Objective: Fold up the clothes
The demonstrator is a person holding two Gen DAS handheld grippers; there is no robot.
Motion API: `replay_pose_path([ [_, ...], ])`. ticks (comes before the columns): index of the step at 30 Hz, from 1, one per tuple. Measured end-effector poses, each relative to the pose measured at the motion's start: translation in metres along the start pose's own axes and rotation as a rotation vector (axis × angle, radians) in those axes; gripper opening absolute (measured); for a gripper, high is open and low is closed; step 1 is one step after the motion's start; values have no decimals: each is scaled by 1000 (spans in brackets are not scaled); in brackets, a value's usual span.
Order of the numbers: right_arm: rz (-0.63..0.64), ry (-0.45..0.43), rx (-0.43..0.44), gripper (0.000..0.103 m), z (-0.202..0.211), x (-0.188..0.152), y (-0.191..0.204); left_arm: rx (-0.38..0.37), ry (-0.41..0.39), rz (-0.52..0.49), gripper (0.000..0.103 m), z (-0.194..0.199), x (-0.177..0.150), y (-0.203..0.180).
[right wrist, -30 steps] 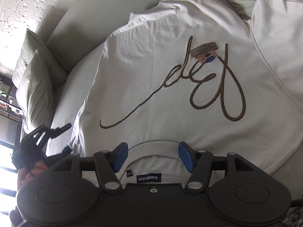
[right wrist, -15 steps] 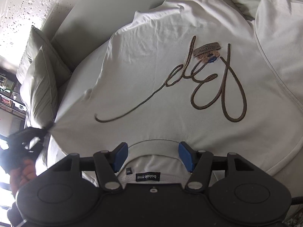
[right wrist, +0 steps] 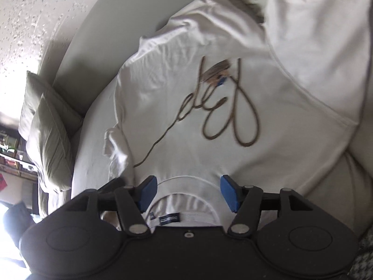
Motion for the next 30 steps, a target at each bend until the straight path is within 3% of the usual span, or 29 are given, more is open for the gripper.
replay_pose_path([
  [2, -28, -5, 20, 61, 1, 1, -5, -48, -33, 136, 36, 17, 8, 21],
  [5, -53, -12, 45, 64, -1, 1, -8, -130, -43, 392, 37, 27, 18, 41],
  [9, -47, -16, 55, 67, -5, 2, -5, -248, 19, 669, 36, 22, 22, 55],
  [12, -42, -13, 58, 68, -4, 2, -5, -276, 92, 688, 36, 6, 22, 41],
  [18, -56, -15, 72, 68, -4, 2, -7, -187, 210, 653, 31, -25, 5, 29],
  [23, -53, -16, 76, 68, -4, 3, -8, -159, 237, 658, 30, -26, 0, 34],
  [25, -51, -18, 76, 69, -4, 3, -8, -175, 245, 668, 31, -28, -1, 35],
  [27, -48, -20, 75, 69, -4, 3, -7, -199, 246, 688, 38, -34, 0, 33],
  [30, -48, -22, 76, 69, -4, 3, -7, -229, 233, 722, 39, -39, 4, 34],
])
Point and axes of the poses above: each gripper's, at about its wrist camera, not at the fingertips, and z roughly against the way its jaws point, y to its left, x to its top, the point moved 10 cm from there along -z, roughly the way its jaws point, and after that the axes turned 11 degrees about z, right-handed, at the moved point
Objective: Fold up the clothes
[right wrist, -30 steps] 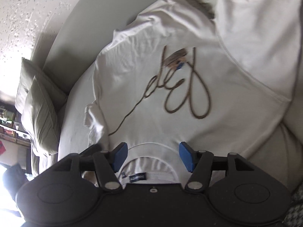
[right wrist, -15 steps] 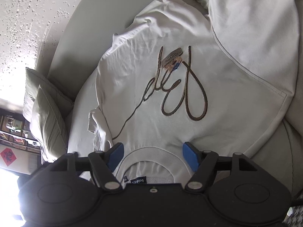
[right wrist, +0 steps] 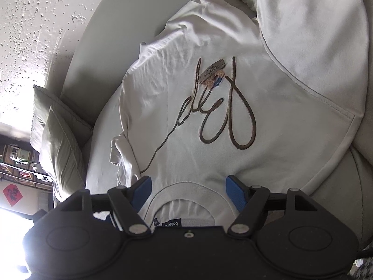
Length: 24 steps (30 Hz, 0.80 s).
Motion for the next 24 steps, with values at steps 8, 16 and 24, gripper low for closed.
replay_pose_path([
  [8, -3, -3, 6, 69, -1, 0, 0, -24, -19, 52, 6, 4, 7, 4],
  [16, 13, 4, -16, 69, -2, 2, 1, 1, -138, -58, 0, 41, 34, -13],
  [24, 26, 5, -35, 70, -3, 1, 5, 7, -18, 29, 26, 15, 28, 11],
])
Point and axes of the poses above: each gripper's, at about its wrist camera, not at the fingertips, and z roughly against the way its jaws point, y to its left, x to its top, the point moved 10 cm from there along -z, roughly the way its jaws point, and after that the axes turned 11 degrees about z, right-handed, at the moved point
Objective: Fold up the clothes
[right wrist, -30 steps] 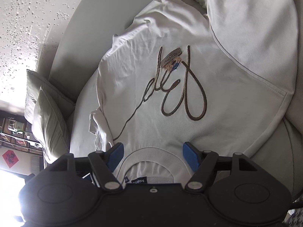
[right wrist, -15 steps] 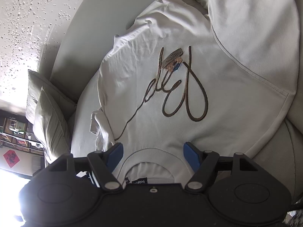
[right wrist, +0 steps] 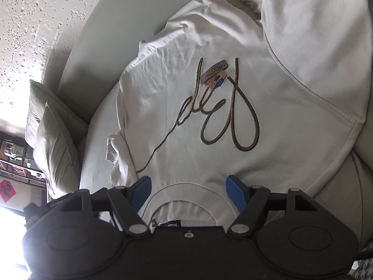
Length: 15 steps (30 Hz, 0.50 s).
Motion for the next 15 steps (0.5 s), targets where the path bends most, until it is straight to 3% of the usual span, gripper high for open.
replay_pose_path([
  [3, -1, 0, 2, 70, 0, 0, -1, -55, 34, 43, 27, -6, -6, 3],
  [7, 0, 1, 3, 70, -1, 1, -1, -21, 71, 49, 26, -12, -14, 5],
  [9, -3, -2, 8, 70, -1, 0, -1, -5, 76, 74, 32, -12, -15, 9],
  [12, -12, -4, 18, 70, 0, 0, -3, -31, 70, 160, 29, -12, -10, 18],
  [15, -7, -4, 18, 70, 0, 0, -2, -63, 65, 169, 29, -18, -6, 12],
])
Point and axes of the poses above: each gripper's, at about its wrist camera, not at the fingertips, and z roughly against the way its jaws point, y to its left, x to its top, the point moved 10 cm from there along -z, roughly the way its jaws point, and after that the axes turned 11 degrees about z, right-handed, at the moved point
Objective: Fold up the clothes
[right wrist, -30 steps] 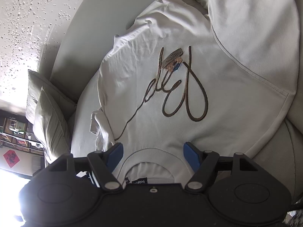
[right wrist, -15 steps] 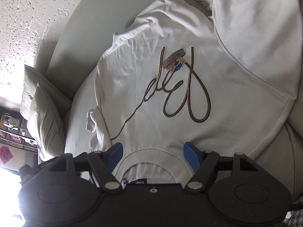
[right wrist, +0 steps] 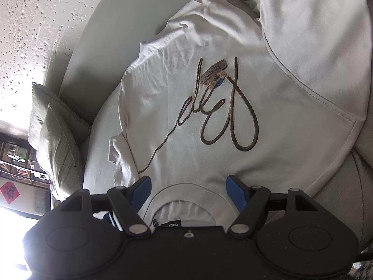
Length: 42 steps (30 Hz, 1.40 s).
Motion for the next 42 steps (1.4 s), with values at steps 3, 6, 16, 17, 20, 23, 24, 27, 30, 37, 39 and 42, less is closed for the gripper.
replay_pose_path([
  [3, 2, -1, 0, 70, 0, 0, 0, -15, 3, -23, 22, -7, 3, -8],
  [6, -1, -2, 3, 70, 0, 0, 0, 0, -10, -48, 4, -7, 7, -11],
  [16, 5, -24, -37, 70, 6, 4, 3, 177, -273, -363, 0, 53, 39, -45],
  [17, 11, -31, -45, 70, 8, 5, 4, 216, -307, -402, 0, 62, 49, -49],
  [20, 29, -41, -52, 70, 12, 7, 7, 372, -399, -521, 0, 81, 83, -56],
  [23, 34, -40, -50, 70, 13, 7, 10, 574, -446, -659, 0, 83, 107, -51],
  [24, 38, -37, -52, 70, 12, 7, 11, 621, -435, -690, 0, 78, 111, -45],
  [27, 48, -12, -65, 70, 8, 2, 11, 753, -398, -779, 1, 64, 118, -27],
  [30, 53, 6, -72, 70, 7, -1, 10, 783, -366, -776, 4, 63, 119, -11],
  [37, 51, -6, -71, 70, 10, 3, 6, 377, -416, -618, 35, 118, 129, -54],
  [39, 38, -2, -74, 70, 5, 2, 3, 364, -436, -603, 44, 120, 138, -66],
  [42, 46, -5, -75, 71, 2, 1, 4, 446, -389, -570, 50, 97, 156, -64],
])
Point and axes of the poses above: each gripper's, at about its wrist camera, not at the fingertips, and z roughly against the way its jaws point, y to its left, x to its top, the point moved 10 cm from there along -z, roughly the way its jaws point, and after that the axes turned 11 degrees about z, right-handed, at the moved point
